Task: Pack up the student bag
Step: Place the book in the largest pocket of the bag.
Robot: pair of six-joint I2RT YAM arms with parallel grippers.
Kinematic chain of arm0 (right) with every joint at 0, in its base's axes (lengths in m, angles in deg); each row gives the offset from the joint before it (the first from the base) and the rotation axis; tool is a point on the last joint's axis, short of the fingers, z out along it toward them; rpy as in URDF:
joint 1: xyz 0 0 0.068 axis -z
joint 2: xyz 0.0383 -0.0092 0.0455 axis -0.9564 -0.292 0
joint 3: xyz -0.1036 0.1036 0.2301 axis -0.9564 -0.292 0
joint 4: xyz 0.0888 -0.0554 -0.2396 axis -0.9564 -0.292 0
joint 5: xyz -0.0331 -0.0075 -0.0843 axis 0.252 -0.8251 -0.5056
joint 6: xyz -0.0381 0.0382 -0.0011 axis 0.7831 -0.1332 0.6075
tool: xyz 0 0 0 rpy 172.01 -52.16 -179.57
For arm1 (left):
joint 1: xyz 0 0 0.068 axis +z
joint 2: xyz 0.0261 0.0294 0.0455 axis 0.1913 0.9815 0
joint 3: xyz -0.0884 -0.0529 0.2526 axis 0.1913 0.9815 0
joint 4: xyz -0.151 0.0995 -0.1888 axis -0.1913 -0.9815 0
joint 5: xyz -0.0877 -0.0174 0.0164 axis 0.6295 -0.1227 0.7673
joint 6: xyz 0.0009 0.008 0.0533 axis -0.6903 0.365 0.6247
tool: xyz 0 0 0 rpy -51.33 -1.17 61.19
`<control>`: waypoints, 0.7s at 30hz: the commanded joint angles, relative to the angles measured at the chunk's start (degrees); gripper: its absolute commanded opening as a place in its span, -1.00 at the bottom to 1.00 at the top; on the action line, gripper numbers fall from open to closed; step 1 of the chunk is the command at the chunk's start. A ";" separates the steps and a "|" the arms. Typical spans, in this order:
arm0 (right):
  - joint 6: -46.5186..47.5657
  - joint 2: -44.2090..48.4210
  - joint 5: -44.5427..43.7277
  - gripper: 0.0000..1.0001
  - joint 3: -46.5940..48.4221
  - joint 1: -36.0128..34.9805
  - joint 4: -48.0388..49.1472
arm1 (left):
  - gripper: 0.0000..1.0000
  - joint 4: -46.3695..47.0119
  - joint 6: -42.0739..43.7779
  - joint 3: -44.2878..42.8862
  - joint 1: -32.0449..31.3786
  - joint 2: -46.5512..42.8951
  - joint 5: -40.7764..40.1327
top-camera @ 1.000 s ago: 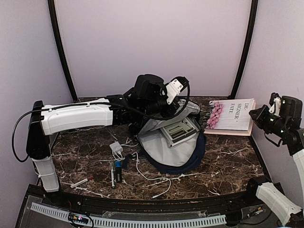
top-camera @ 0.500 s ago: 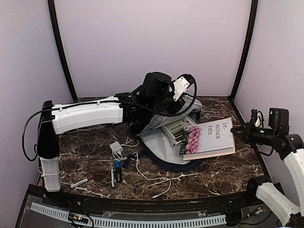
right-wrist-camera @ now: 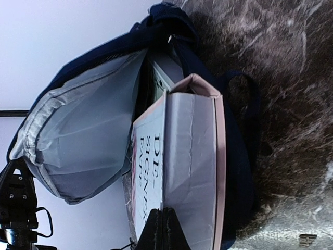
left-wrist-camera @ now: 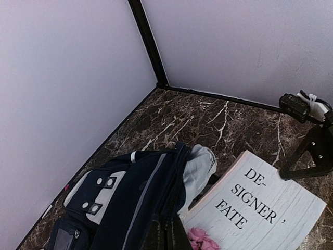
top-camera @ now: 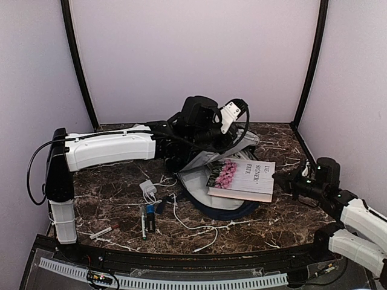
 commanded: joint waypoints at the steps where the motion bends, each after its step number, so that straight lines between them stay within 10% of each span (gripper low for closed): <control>1: -5.03 -7.79 -14.38 -1.00 0.56 -7.86 21.41 | -1.00 7.68 -0.26 0.21 -2.21 -7.32 3.73; 10: -5.26 -29.15 -43.08 -1.00 4.63 -26.94 40.58 | -1.00 1.70 -1.84 -2.38 -3.45 -8.84 4.20; 19: -5.72 -41.92 -42.74 -1.00 7.27 -31.82 45.37 | -1.00 -1.53 -6.53 -3.09 -3.45 -8.29 4.91; 21: -4.74 -41.22 -41.88 -0.73 6.82 -32.07 43.37 | -1.00 -2.24 -6.47 -3.37 -3.45 -8.08 4.49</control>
